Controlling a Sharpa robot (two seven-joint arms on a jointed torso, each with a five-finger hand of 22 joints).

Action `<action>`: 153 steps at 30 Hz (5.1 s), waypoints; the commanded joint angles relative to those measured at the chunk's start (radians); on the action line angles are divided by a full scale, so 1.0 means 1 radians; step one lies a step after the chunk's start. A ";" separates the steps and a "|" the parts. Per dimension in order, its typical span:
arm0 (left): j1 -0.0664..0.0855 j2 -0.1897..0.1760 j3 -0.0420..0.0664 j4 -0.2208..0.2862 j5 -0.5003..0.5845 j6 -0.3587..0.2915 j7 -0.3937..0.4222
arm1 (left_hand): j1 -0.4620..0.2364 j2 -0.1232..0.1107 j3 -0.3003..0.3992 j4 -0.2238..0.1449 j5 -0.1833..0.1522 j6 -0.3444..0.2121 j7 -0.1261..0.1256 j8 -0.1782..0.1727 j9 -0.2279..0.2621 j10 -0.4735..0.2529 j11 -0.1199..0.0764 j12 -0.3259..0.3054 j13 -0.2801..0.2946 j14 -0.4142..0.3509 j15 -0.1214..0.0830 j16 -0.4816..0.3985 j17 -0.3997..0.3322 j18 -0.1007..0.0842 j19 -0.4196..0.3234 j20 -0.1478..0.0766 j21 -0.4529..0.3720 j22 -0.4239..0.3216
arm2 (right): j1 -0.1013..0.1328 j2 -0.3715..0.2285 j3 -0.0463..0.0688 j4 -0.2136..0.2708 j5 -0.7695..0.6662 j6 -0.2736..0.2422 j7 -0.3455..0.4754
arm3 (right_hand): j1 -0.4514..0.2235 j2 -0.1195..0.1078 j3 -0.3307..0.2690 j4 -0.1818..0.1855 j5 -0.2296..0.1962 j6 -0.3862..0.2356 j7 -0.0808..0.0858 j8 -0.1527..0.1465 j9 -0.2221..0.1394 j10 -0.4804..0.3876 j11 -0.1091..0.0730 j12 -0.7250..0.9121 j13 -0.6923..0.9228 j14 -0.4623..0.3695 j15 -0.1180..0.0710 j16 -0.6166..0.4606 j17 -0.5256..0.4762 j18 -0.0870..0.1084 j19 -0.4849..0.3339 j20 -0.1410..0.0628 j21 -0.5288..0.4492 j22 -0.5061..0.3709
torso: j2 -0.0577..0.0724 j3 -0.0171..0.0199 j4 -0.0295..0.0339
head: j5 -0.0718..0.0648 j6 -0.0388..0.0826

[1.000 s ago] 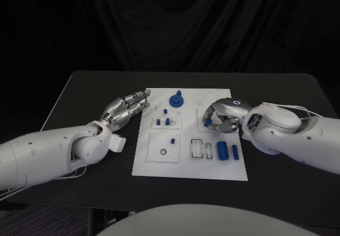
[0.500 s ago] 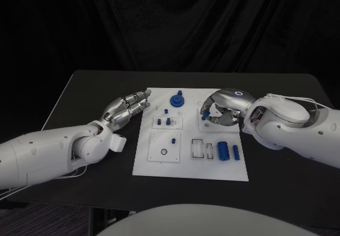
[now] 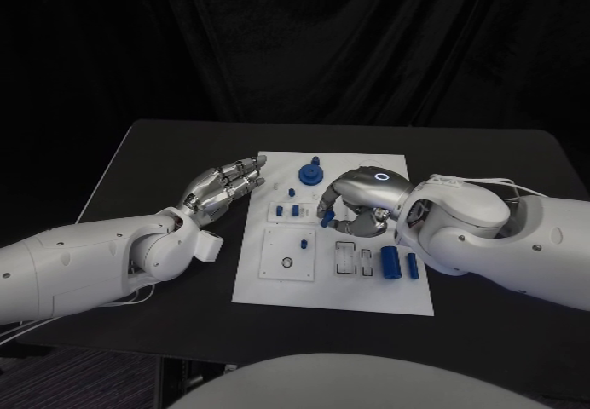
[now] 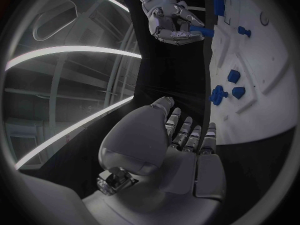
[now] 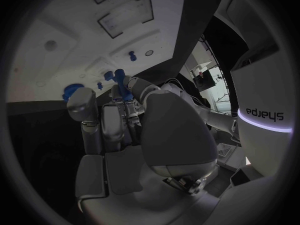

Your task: Assemble the parts on the task board

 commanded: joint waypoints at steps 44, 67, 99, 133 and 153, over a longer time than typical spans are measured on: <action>-0.001 0.024 0.001 -0.020 0.002 0.034 0.132 | -0.004 0.015 0.015 0.003 0.009 -0.004 0.009 0.000 -0.001 -0.009 0.001 -0.002 -0.001 0.007 0.014 0.011 0.003 -0.010 0.014 0.007 0.009 0.009 | -0.129 0.204 0.001 -0.114 -0.131 0.047 0.057 | 0.003 0.008 -0.013 -0.008 -0.032 0.001 -0.005 0.004 0.019 0.035 -0.022 -0.004 0.011 0.008 -0.009 -0.003 0.011 -0.012 0.007 -0.008 0.012 0.114 | -0.001 0.0019 0.0002 | 0.021 0.000; -0.001 0.032 0.001 -0.031 0.002 0.038 0.123 | -0.006 0.015 0.019 0.003 0.010 -0.007 0.012 -0.001 -0.002 -0.011 0.001 -0.003 -0.001 0.010 0.018 0.014 0.004 -0.011 0.017 0.009 0.009 0.011 | -0.136 0.196 0.001 -0.108 -0.131 0.073 0.051 | 0.006 0.010 -0.017 -0.011 -0.039 0.003 -0.006 0.005 0.026 0.043 -0.024 -0.002 0.016 0.005 -0.011 -0.006 0.004 -0.011 0.007 -0.009 0.012 0.114 | -0.001 0.0011 0.0002 | 0.019 0.000; -0.001 0.032 0.001 -0.037 0.002 0.042 0.107 | -0.006 0.013 0.039 -0.006 0.015 0.015 0.040 0.004 0.001 -0.014 -0.013 -0.002 -0.001 0.012 0.019 0.017 0.004 -0.009 0.022 0.013 0.010 0.011 | -0.154 0.216 0.001 -0.139 -0.116 0.079 0.066 | -0.053 -0.022 -0.142 0.041 -0.078 -0.331 -0.027 -0.169 -0.062 -0.282 0.064 -0.076 0.010 -0.032 0.065 -0.018 -0.030 0.001 -0.036 0.059 -0.074 0.093 | -0.002 -0.0005 0.0002 | 0.018 0.000; -0.001 -0.013 0.001 0.012 0.046 0.013 0.106 | -0.005 0.007 0.052 -0.014 0.024 0.036 0.049 0.009 0.004 -0.011 -0.016 0.007 0.000 0.014 0.014 0.020 0.005 -0.006 0.023 0.012 0.009 0.008 | 0.034 -0.214 0.000 0.071 0.336 -0.088 0.090 | 0.018 0.045 -0.222 0.096 -0.014 -0.082 -0.024 0.076 0.021 0.325 -0.055 1.002 1.150 0.072 -0.033 0.055 0.172 -0.034 0.070 -0.031 0.111 0.146 | -0.005 -0.0025 -0.0035 | -0.032 0.000; -0.001 -0.012 0.001 0.007 0.047 0.022 0.103 | -0.007 0.007 0.055 -0.013 0.027 0.033 0.046 0.008 0.004 -0.010 -0.013 0.009 0.001 0.014 0.015 0.021 0.005 -0.006 0.024 0.013 0.009 0.008 | -0.043 -0.342 0.000 0.150 0.094 0.124 -0.381 | -0.389 0.053 -0.373 0.314 -0.024 -0.139 -0.089 0.362 0.258 0.608 -0.114 1.055 1.490 0.192 -0.088 0.164 0.534 -0.086 0.193 -0.083 0.384 0.214 | 0.002 0.0038 -0.0026 | -0.101 0.000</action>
